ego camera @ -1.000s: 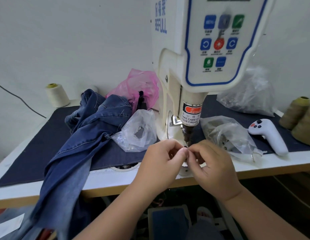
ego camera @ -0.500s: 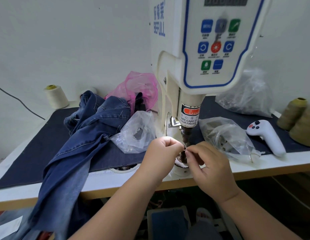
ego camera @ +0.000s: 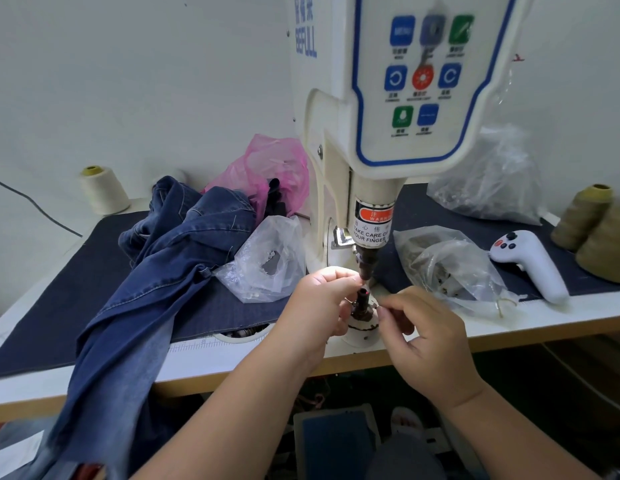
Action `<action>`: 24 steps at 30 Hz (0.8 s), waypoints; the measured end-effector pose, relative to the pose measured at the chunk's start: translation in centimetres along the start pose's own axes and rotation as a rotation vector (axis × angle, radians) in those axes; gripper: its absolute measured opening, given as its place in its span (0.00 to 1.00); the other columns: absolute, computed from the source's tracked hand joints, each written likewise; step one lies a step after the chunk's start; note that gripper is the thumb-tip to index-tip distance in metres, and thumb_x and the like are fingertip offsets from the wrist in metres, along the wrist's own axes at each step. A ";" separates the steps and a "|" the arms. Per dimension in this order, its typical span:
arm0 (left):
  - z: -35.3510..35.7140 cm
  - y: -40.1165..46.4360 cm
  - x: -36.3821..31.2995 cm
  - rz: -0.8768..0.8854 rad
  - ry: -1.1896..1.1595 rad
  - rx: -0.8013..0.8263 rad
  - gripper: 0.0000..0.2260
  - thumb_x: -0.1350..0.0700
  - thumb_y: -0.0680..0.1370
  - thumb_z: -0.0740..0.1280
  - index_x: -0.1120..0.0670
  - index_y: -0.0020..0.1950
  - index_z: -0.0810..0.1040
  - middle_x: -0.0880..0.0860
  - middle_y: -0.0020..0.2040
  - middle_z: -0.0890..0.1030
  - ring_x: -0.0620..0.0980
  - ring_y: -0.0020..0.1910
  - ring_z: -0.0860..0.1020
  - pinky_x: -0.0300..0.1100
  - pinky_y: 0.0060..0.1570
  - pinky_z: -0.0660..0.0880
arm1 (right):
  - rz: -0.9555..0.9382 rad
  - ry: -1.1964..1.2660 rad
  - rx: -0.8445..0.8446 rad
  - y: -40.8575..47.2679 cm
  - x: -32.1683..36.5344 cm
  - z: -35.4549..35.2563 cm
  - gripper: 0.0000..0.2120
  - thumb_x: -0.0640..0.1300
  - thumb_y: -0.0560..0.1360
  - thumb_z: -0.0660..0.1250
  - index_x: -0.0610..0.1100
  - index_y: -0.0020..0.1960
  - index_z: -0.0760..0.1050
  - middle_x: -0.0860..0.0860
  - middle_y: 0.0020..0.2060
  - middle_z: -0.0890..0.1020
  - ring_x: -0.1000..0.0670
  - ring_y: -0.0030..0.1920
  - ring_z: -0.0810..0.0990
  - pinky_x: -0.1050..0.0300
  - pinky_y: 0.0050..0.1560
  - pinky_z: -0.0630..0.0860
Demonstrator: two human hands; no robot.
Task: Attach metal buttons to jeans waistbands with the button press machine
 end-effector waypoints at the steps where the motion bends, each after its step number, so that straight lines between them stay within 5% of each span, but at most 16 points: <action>1: 0.0 -0.1 0.1 -0.010 -0.023 0.009 0.05 0.59 0.79 0.66 0.54 0.44 0.80 0.46 0.30 0.76 0.42 0.27 0.70 0.34 0.27 0.65 | -0.001 0.001 0.000 0.0 0.0 0.0 0.11 0.41 0.77 0.63 0.38 0.41 0.80 0.58 0.37 0.71 0.60 0.35 0.69 0.68 0.36 0.68; 13: -0.3 0.0 -0.1 0.021 0.068 0.028 0.06 0.58 0.80 0.67 0.54 0.44 0.80 0.46 0.30 0.75 0.42 0.28 0.69 0.36 0.30 0.65 | 0.058 0.023 -0.027 -0.2 0.3 -0.4 0.09 0.41 0.76 0.63 0.40 0.41 0.80 0.59 0.35 0.72 0.63 0.37 0.70 0.74 0.40 0.67; 24: -0.1 0.0 0.7 -0.165 -0.288 0.130 0.04 0.62 0.78 0.66 0.57 0.50 0.80 0.51 0.37 0.74 0.43 0.27 0.68 0.33 0.23 0.59 | 0.029 0.055 -0.020 -0.1 1.7 -0.6 0.08 0.41 0.76 0.64 0.42 0.40 0.79 0.60 0.36 0.72 0.65 0.37 0.71 0.74 0.41 0.66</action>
Point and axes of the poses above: each hand's wrist, its own y-axis towards the middle knuckle, its own z-axis out of the palm, x = y × z, the point moved 4 cm from there along y, towards the middle knuckle
